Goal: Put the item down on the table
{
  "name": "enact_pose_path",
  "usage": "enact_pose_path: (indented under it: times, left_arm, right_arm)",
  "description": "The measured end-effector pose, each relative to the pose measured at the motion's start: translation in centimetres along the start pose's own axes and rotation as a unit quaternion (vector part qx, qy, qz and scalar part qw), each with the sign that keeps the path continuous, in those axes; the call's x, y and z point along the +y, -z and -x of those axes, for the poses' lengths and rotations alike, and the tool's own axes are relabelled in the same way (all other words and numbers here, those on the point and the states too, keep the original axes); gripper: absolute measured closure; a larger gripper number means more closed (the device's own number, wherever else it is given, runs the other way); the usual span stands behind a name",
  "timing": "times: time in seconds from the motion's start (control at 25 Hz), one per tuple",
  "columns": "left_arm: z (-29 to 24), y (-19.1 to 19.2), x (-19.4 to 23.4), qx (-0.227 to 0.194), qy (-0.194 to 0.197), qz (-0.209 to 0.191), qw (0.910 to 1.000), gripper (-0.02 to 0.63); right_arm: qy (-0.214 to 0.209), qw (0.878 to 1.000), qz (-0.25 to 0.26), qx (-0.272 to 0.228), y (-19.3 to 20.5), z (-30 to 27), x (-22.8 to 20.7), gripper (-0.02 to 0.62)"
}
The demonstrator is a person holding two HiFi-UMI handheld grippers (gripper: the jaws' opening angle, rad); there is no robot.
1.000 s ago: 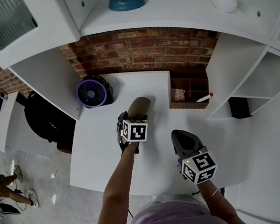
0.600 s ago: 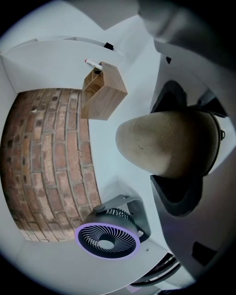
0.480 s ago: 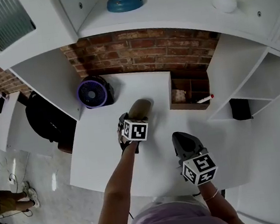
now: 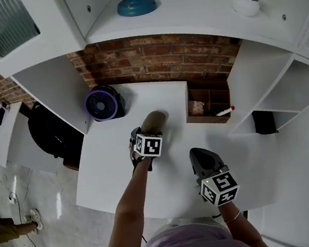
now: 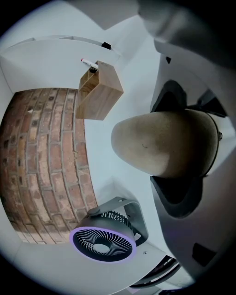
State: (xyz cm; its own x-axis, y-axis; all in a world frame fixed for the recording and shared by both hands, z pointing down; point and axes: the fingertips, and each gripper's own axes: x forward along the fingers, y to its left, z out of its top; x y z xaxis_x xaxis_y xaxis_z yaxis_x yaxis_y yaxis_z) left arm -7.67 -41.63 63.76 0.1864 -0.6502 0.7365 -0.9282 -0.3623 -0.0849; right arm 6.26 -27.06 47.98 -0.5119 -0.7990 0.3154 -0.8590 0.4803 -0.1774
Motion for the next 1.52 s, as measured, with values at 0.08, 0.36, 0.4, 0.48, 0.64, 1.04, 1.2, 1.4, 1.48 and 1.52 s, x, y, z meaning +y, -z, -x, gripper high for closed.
enact_pose_path:
  times: [0.08,0.36,0.4,0.48,0.64,1.04,1.2,1.4,1.48,1.52]
  left_arm:
    - [0.0,0.0,-0.1,-0.001,-0.002,0.001,1.0000,0.216]
    - [1.8,-1.3,0.1,-0.035,-0.003,0.006,0.9994,0.210]
    - [2.3,-1.6,0.2,-0.042,-0.002,0.007,0.9991,0.209]
    - [3.3,-1.9,0.4,-0.053,-0.001,0.013,0.9985,0.209]
    - [5.7,-2.3,1.0,-0.078,0.003,0.029,0.9965,0.211]
    - [11.5,-0.9,2.7,-0.130,-0.024,0.051,0.9899,0.355]
    - [13.8,-0.3,2.6,-0.144,-0.024,0.067,0.9869,0.396]
    - [16.3,0.7,2.5,-0.163,-0.024,0.086,0.9825,0.441]
    - [17.2,1.0,2.4,-0.170,-0.021,0.094,0.9807,0.455]
    - [17.7,1.2,2.3,-0.173,-0.019,0.099,0.9798,0.461]
  right_arm:
    - [-0.002,1.000,0.000,0.000,0.0,0.0,0.0,0.594]
    - [-0.017,1.000,0.002,-0.001,-0.2,-0.4,1.1,0.594]
    - [-0.019,1.000,0.002,-0.002,-0.3,-0.4,1.3,0.594]
    - [-0.021,1.000,0.003,-0.004,-0.5,-0.4,1.5,0.594]
    - [-0.024,1.000,0.007,-0.009,-0.8,-0.4,2.0,0.594]
    - [-0.032,0.999,0.011,-0.017,-1.2,0.1,3.7,0.594]
    - [-0.035,0.999,0.015,-0.019,-1.2,0.4,4.5,0.594]
    - [-0.037,0.999,0.019,-0.019,-1.1,1.0,5.2,0.594]
    - [-0.037,0.999,0.021,-0.020,-1.1,1.1,5.5,0.594]
    - [-0.038,0.999,0.021,-0.020,-1.1,1.2,5.6,0.594]
